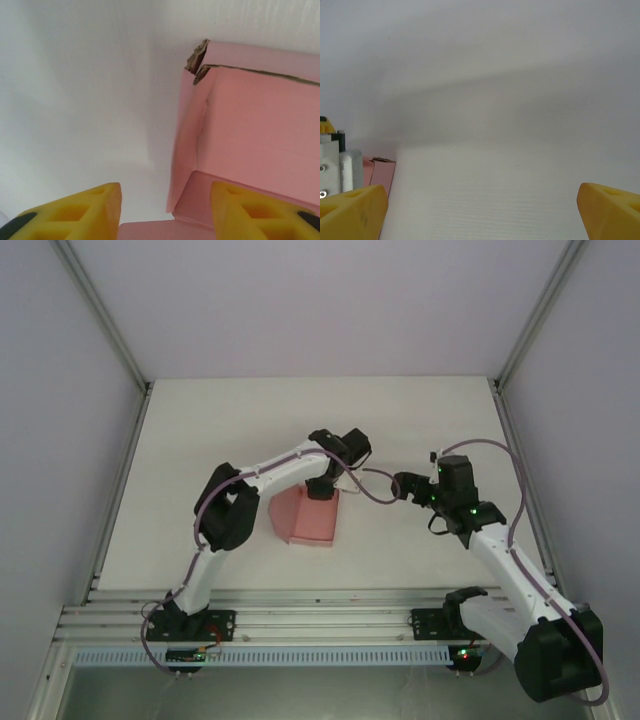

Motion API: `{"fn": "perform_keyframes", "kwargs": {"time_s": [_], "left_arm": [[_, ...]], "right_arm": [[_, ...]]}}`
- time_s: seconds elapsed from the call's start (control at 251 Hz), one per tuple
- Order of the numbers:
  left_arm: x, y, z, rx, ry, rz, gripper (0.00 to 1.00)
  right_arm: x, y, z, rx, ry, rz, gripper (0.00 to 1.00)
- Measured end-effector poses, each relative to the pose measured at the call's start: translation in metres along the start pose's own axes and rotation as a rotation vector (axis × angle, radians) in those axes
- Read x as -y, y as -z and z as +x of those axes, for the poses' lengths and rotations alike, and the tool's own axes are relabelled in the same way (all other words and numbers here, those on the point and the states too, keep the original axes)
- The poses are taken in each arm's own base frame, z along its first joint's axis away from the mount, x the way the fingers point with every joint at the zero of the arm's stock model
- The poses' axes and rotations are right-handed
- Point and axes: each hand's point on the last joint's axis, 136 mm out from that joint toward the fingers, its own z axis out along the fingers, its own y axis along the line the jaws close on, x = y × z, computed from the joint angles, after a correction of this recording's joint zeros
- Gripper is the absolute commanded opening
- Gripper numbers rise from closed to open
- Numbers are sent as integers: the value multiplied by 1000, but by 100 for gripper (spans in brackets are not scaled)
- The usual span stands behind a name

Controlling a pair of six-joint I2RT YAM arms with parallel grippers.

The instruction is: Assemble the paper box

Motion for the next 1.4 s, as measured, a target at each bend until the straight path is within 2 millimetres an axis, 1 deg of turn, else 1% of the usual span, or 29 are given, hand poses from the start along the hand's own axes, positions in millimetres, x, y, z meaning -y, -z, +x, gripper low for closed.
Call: {"fn": "perform_keyframes", "kwargs": {"time_s": [0.044, 0.084, 0.108, 0.14, 0.148, 0.2, 0.263, 0.327, 0.375, 0.475, 0.531, 0.579, 0.639, 0.682, 0.718, 0.778, 0.842, 0.906, 0.99, 1.054, 1.114, 1.193, 1.281, 1.353, 1.401], "left_arm": [[-1, -1, 1, 2, 6, 2, 69], [-2, -1, -1, 14, 31, 6, 78], [-3, 0, -2, 23, 33, 7, 89], [-5, 1, -3, 42, 55, 7, 99], [-6, 2, -3, 45, 63, 6, 100], [-13, 6, -3, 85, 117, -5, 100], [-26, 16, 4, 135, 188, -38, 100], [-39, 31, 17, 197, 280, -77, 100], [-52, 47, 30, 255, 367, -120, 100], [-78, 84, 62, 391, 600, -217, 100], [-94, 106, 85, 475, 787, -264, 100], [-106, 123, 106, 540, 969, -289, 99], [-115, 137, 131, 604, 1170, -306, 100], [-116, 140, 150, 629, 1308, -317, 100], [-113, 138, 163, 638, 1406, -316, 99], [-99, 128, 181, 621, 1543, -298, 100], [-80, 110, 196, 574, 1665, -270, 100], [-63, 93, 208, 503, 1758, -248, 100], [-45, 75, 219, 421, 1845, -229, 100], [-34, 64, 225, 379, 1890, -216, 100], [-23, 57, 229, 349, 1916, -202, 100], [-13, 52, 232, 324, 1936, -191, 100], [-9, 49, 235, 313, 1954, -188, 100], [-8, 49, 237, 309, 1962, -189, 100], [-9, 49, 237, 311, 1962, -187, 99]], "right_arm": [[0, 0, 0, 0, -1, -1, 98], [0, 1, 0, -1, -2, -5, 99], [0, 1, 0, -1, -2, -8, 99], [-1, 1, 0, -1, -1, -11, 99], [-1, 1, 0, -2, -1, -13, 99], [-2, 1, 1, -5, 0, -20, 99], [-3, 1, 1, -6, 4, -24, 99], [-4, 1, 1, -8, 17, -30, 99], [-6, 1, 2, -10, 31, -39, 99], [-15, 0, 4, -27, 68, -86, 98], [-24, -3, 6, -47, 95, -120, 99], [-35, -9, 8, -77, 129, -163, 99], [-52, -17, 12, -119, 180, -212, 99], [-66, -24, 15, -152, 234, -245, 99], [-80, -30, 17, -181, 293, -271, 99], [-104, -39, 21, -224, 397, -312, 99], [-132, -50, 24, -258, 529, -356, 99], [-155, -61, 28, -286, 649, -385, 99], [-178, -79, 35, -333, 780, -406, 99], [-191, -96, 40, -373, 869, -413, 96], [-196, -112, 46, -412, 928, -414, 91], [-195, -132, 55, -475, 979, -406, 86], [-188, -147, 70, -544, 1017, -401, 74], [-180, -154, 83, -599, 1031, -397, 53], [-175, -156, 89, -630, 1025, -389, 41]]}}
